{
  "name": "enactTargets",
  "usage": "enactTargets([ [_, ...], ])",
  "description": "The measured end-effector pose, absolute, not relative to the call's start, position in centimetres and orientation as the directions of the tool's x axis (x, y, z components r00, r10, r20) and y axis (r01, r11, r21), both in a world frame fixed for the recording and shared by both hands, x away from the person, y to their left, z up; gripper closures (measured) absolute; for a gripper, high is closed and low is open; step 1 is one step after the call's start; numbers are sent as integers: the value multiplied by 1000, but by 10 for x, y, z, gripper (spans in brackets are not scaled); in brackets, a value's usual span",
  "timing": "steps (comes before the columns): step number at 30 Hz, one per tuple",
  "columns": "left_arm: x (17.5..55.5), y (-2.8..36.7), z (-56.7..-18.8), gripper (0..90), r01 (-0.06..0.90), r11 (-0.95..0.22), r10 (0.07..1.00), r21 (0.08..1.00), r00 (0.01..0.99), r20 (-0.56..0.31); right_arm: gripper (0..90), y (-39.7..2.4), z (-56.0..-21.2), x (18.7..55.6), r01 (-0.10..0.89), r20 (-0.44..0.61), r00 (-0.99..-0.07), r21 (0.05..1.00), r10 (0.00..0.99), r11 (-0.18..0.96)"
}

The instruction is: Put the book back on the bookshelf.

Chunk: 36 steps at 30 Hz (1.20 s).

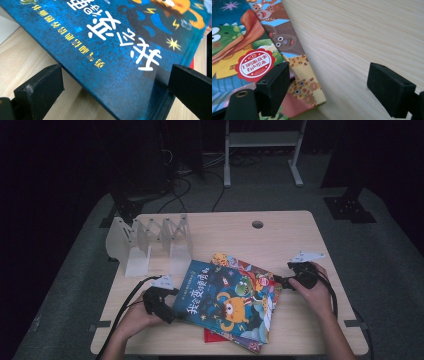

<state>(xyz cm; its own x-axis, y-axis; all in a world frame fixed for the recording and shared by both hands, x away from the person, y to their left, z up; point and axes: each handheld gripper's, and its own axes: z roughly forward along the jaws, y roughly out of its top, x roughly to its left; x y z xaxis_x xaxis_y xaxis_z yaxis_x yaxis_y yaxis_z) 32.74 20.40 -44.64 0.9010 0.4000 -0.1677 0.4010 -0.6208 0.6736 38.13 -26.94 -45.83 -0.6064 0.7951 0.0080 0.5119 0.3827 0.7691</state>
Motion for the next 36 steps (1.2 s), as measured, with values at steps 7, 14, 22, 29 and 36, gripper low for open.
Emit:
enactTargets([
  [7, 328, 204, -447, 0, 405, -614, 402, 677, 899, -173, 217, -263, -452, 373, 497, 37, -628, 788, 777, 364],
  [14, 324, 202, -446, 0, 398, -628, 399, 668, 902, -163, 231, -250, -459, 361, 505, 104, -679, 785, 727, 359],
  [22, 320, 197, -446, 0, 399, -642, 373, 654, 909, -188, 228, -249, -463, 361, 513, 157, -698, 790, 698, 335],
  [29, 324, 204, -446, 0, 440, -602, 427, 667, 883, -197, 207, -245, -464, 362, 505, 151, -703, 794, 695, 338],
  [36, 320, 209, -447, 0, 476, -570, 474, 670, 856, -205, 207, -228, -463, 358, 487, 145, -727, 798, 671, 355],
])
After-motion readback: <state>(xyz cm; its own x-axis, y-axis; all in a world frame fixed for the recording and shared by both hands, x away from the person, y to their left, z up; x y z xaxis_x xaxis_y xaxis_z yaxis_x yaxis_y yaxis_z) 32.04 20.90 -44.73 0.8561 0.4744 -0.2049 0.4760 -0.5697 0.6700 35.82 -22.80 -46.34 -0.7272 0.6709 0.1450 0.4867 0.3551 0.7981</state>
